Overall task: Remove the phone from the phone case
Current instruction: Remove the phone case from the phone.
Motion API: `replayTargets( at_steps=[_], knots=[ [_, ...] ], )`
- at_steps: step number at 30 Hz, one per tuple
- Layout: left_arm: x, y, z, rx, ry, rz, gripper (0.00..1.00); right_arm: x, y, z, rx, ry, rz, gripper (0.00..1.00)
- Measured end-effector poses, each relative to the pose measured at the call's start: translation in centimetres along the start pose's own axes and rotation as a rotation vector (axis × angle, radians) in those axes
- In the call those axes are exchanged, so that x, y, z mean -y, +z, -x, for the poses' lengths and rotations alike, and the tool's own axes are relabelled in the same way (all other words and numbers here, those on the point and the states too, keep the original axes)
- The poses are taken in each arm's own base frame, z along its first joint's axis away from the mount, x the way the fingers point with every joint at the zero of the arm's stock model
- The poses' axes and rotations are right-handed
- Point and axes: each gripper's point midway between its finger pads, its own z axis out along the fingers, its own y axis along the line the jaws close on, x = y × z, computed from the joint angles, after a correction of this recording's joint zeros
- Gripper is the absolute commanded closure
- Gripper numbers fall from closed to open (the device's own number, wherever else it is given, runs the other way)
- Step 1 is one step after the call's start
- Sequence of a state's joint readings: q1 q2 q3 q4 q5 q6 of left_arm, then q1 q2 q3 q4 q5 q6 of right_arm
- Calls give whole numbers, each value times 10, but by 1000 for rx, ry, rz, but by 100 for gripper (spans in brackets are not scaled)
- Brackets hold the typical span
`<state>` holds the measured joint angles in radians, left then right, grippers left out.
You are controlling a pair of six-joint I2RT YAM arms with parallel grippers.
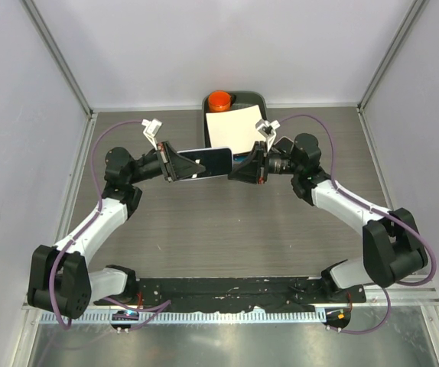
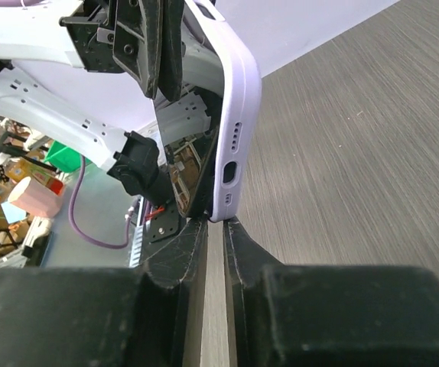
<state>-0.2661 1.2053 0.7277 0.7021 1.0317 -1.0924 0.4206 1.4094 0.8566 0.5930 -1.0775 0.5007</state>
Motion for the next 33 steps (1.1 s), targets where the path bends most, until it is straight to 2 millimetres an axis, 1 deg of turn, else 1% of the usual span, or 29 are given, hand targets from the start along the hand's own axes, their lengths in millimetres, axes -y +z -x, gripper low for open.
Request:
replayTargets(
  at_steps=[4, 11, 17, 25, 28, 29, 33],
  knots=[
    [-2, 0, 2, 11, 0, 7, 100, 4, 2, 0, 8, 43, 3, 99],
    [-10, -1, 4, 41, -13, 36, 100, 18, 4, 0, 23, 144, -3, 99],
    [-11, -1, 6, 53, -10, 40, 100, 20, 5, 3, 29, 172, -4, 99],
    [-16, -1, 11, 84, -13, 62, 100, 30, 9, 5, 11, 216, -19, 99],
    [-17, -2, 10, 83, -18, 65, 100, 29, 8, 4, 3, 218, -13, 91],
    [-18, -2, 9, 82, -18, 65, 100, 27, 8, 3, -1, 214, -6, 85],
    [-16, -2, 8, 76, -20, 58, 100, 17, 5, 6, -14, 173, 30, 72]
  ],
)
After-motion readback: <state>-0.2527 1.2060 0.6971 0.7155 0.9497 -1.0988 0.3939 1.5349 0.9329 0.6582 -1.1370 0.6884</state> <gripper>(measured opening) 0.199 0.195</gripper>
